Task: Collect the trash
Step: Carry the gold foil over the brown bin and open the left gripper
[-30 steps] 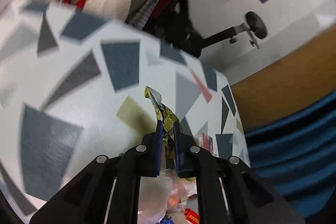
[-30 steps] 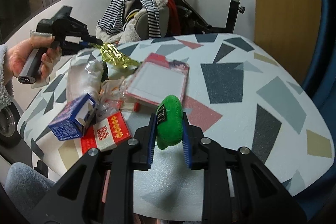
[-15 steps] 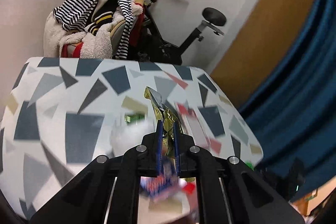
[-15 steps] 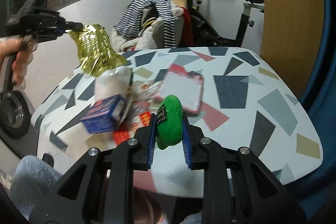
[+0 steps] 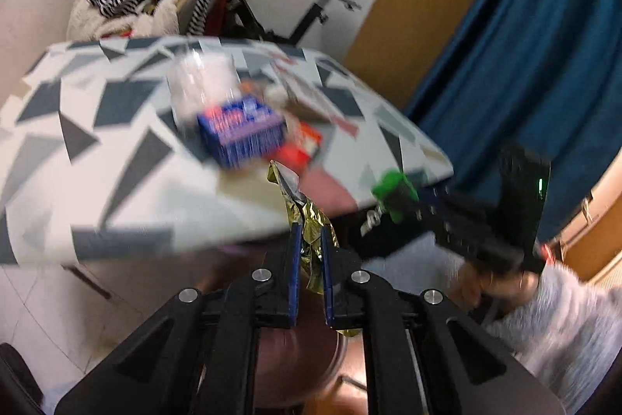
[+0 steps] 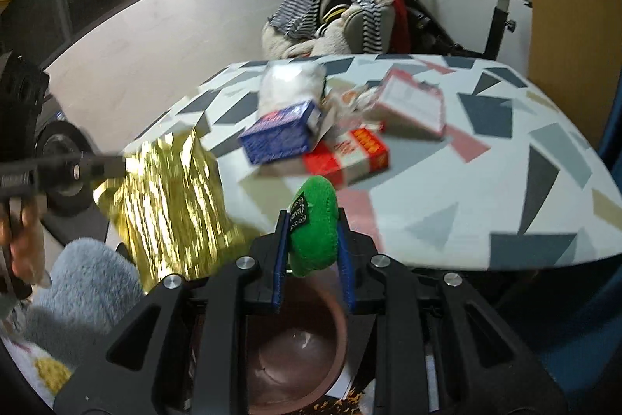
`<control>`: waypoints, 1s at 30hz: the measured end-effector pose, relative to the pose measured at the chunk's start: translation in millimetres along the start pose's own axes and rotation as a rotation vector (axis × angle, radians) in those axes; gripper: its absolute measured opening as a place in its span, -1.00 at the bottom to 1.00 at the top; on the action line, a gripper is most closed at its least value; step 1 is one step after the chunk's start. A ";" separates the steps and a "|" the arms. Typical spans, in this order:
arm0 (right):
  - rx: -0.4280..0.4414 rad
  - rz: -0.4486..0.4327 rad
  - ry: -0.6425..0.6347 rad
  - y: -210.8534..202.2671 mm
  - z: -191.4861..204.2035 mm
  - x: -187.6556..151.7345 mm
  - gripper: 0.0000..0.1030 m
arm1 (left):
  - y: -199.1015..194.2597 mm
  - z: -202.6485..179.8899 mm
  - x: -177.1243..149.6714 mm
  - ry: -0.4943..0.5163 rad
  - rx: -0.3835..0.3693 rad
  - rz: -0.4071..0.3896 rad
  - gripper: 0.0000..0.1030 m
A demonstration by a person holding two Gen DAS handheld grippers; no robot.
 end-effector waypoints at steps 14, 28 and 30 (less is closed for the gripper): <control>0.079 0.097 0.091 47.8 3.5 -25.0 -0.51 | 120.7 34.4 -51.0 -0.068 0.006 0.204 -0.81; 0.068 0.143 0.148 64.9 -11.0 -31.3 -0.50 | 160.0 40.7 -61.1 -0.078 -0.062 0.245 0.07; 0.067 0.147 0.148 65.6 -11.2 -32.1 -0.50 | 146.0 43.2 -56.6 -0.094 -0.055 0.187 0.21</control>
Point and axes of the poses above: each gripper's, at about its wrist camera, not at the fingertips, and y roughly the way its jaws point, z to its left, x to its top, the point moved 4 cm from there along y, roughly the way its jaws point, and after that the axes turned 14 degrees about z, right-handed, at the moved point
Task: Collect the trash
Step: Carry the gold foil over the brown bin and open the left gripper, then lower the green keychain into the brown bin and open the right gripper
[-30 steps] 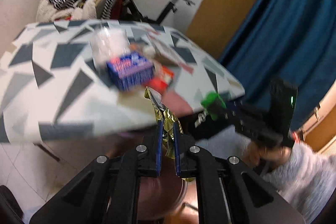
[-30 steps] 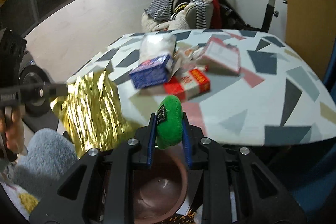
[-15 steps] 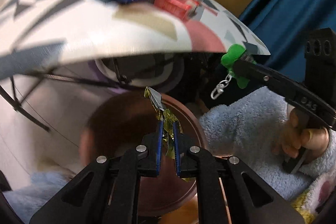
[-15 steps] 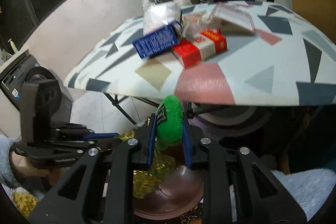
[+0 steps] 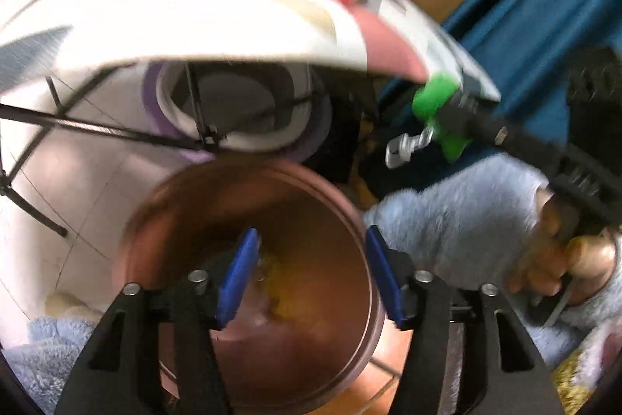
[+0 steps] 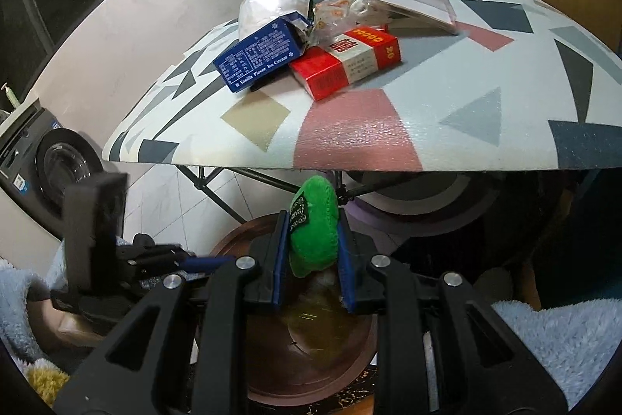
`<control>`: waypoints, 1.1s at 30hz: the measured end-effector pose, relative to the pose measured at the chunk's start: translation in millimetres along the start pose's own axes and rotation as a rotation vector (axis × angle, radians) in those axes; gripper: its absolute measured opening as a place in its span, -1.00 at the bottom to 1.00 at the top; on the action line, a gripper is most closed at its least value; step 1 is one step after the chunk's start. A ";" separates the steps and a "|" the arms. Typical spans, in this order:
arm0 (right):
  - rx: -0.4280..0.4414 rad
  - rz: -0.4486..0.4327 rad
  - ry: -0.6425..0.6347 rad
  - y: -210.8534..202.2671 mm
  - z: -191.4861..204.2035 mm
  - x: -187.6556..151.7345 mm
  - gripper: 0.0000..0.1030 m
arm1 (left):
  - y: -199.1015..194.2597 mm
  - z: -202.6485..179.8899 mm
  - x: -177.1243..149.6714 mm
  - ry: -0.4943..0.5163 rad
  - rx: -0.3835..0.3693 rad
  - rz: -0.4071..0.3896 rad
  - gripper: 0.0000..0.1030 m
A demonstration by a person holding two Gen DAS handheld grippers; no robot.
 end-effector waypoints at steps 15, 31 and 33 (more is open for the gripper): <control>-0.078 0.185 -0.188 67.9 42.7 -10.8 -0.50 | -121.0 -29.2 -15.8 0.066 0.297 -0.443 0.84; -0.157 0.428 -0.326 133.5 59.0 -46.0 -0.44 | -128.5 30.7 -12.6 -0.158 0.344 -0.477 0.84; -0.151 0.424 -0.333 131.5 60.4 -47.0 -0.44 | -125.4 30.1 -11.2 -0.153 0.351 -0.470 0.84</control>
Point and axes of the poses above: each gripper's, at about its wrist camera, not at the fingertips, and y roughly the way its jaws point, z to its left, x to its top, the point moved 4 cm from there along y, roughly the way its jaws point, and after that the axes turned 14 degrees about z, right-handed, at the moved point
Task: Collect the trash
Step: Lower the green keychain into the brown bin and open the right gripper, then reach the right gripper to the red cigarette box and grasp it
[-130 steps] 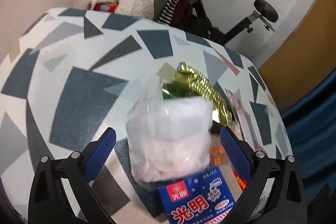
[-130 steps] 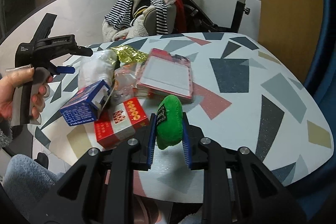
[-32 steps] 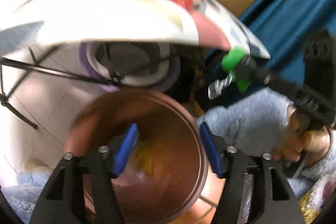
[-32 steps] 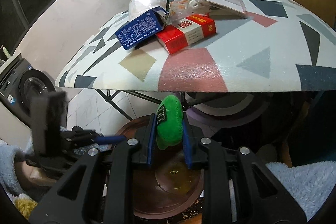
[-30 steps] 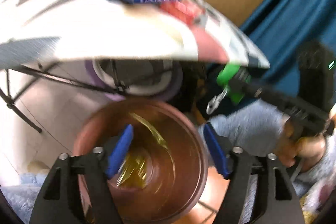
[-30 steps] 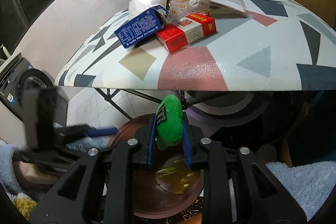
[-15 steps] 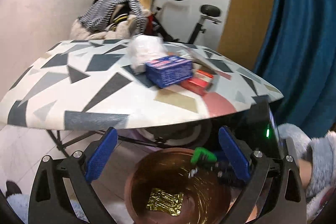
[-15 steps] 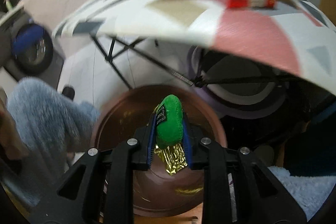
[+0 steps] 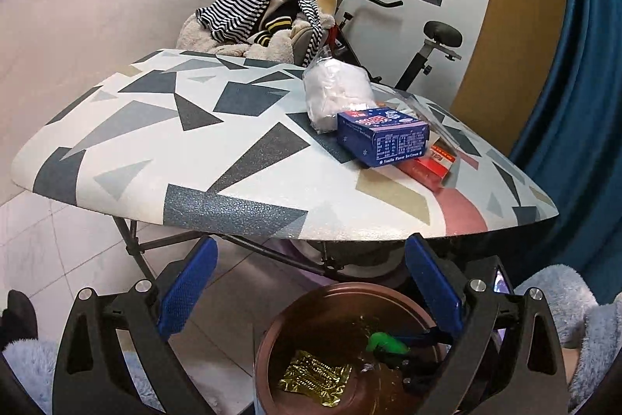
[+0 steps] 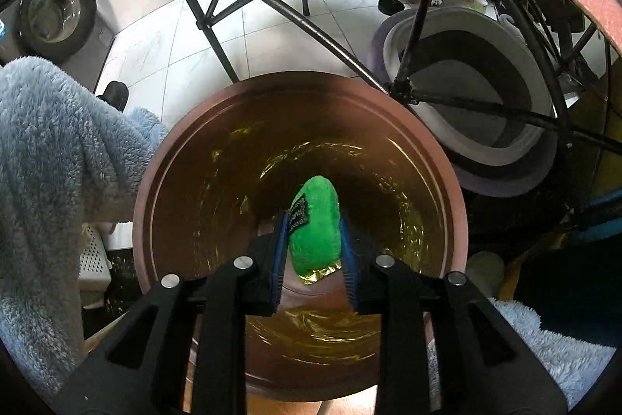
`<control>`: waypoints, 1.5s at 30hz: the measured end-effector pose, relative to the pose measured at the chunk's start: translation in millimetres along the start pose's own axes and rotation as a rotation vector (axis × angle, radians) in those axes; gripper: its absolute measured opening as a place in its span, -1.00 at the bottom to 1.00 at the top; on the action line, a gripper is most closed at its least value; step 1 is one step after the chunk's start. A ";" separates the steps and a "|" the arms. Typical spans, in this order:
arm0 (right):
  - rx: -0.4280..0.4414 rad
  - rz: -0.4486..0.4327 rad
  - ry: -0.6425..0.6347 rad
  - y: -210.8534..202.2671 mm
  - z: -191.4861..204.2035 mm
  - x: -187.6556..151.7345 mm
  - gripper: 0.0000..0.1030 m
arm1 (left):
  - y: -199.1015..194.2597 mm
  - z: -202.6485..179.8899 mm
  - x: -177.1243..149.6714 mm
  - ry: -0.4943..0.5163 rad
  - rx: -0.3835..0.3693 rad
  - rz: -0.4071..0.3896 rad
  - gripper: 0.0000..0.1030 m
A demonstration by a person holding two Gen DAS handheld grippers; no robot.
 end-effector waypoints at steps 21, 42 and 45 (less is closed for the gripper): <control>-0.061 -0.283 0.061 -64.3 -13.6 3.0 0.89 | 2.7 3.3 1.1 -0.031 -0.004 -0.009 0.85; -0.170 -0.615 0.202 -147.5 -72.8 -3.1 0.89 | 7.4 8.2 0.7 -0.081 -0.028 0.008 0.85; -0.201 -0.612 0.166 -153.3 -82.9 6.5 0.89 | 9.3 13.3 2.0 -0.110 -0.029 0.024 0.85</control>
Point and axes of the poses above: each gripper's, at about its wrist camera, not at the fingertips, and y roughly the way its jaws point, z to its left, x to its top, the point moved 4 cm from there along y, roughly the way its jaws point, and after that the axes turned 14 degrees about z, right-handed, at the moved point
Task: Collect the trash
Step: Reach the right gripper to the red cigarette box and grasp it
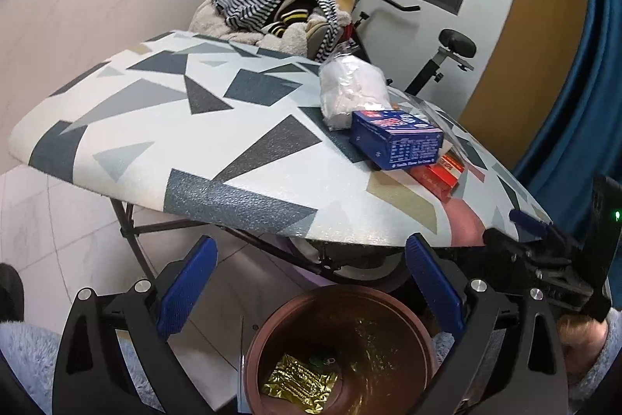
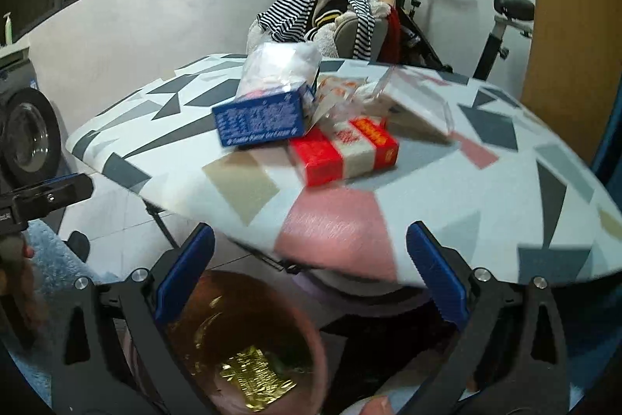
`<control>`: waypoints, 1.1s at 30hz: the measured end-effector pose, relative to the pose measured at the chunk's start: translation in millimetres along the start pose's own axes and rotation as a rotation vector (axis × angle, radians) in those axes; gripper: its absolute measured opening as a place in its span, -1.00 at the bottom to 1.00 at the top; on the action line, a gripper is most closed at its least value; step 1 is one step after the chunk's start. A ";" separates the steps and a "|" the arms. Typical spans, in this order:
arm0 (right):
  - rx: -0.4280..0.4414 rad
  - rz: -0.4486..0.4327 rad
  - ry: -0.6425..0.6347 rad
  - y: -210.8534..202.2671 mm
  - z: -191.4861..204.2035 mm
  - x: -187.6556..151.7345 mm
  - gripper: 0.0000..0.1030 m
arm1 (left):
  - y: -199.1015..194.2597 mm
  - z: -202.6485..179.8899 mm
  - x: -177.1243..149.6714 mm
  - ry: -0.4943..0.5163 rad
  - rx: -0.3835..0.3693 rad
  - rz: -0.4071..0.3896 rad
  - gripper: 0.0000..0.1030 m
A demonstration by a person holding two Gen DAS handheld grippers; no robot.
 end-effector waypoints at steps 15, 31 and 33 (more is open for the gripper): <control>0.023 0.160 -0.091 74.1 -27.2 70.8 0.89 | 11.0 11.3 19.0 -0.153 -0.071 0.045 0.85; 0.123 0.146 0.020 69.3 -52.9 50.9 0.75 | 29.0 -20.6 53.7 -0.148 -0.118 0.143 0.85; 0.111 0.137 0.052 63.8 -63.1 46.3 0.75 | 32.6 -29.6 65.1 -0.151 -0.120 0.152 0.85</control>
Point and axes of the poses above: each gripper's, at about its wrist camera, not at the fingertips, and y roughly the way its jaws point, z to its left, x to its top, the point moved 4 cm from there along y, roughly the way its jaws point, and after that the axes turned 14 degrees about z, right-handed, at the moved point
